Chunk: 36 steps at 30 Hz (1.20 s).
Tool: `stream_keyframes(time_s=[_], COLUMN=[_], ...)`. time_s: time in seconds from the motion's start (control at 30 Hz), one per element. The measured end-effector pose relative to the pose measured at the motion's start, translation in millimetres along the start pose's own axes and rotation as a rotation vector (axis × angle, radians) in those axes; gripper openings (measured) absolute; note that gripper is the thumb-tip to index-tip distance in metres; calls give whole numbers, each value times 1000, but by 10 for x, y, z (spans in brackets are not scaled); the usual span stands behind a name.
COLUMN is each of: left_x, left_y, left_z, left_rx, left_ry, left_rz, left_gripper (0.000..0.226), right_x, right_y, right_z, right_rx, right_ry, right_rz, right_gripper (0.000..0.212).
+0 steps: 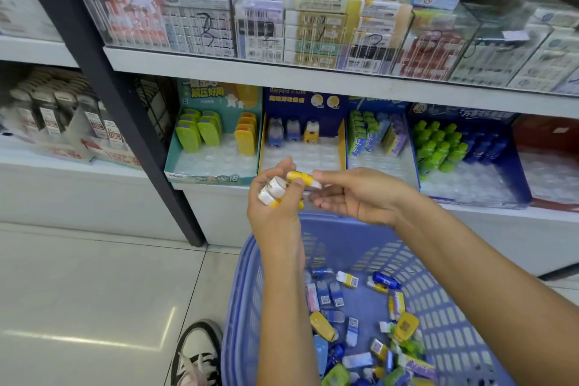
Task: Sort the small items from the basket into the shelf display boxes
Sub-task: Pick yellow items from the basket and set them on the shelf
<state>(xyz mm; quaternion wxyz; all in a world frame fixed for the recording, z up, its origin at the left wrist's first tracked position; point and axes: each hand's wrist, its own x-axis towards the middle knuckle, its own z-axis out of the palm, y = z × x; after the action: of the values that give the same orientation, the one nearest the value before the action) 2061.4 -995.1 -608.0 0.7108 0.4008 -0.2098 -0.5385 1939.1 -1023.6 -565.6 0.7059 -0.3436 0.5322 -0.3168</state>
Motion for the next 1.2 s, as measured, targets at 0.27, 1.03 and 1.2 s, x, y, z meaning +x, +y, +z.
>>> stream_keyframes(time_s=[0.27, 1.03, 1.2], left_x=[71, 171, 130], left_y=[-30, -25, 31], left_z=[-92, -154, -157], left_rx=[-110, -313, -230], left_ry=[5, -153, -236], left_rz=[-264, -449, -462], left_gripper=[8, 24, 31], right_x=[523, 679, 173], right_y=[-535, -497, -231], right_z=[-333, -203, -86], right_rx=[-875, -1312, -962], right_ry=[683, 445, -280], right_rz=[-618, -547, -310], right_gripper=[19, 34, 58])
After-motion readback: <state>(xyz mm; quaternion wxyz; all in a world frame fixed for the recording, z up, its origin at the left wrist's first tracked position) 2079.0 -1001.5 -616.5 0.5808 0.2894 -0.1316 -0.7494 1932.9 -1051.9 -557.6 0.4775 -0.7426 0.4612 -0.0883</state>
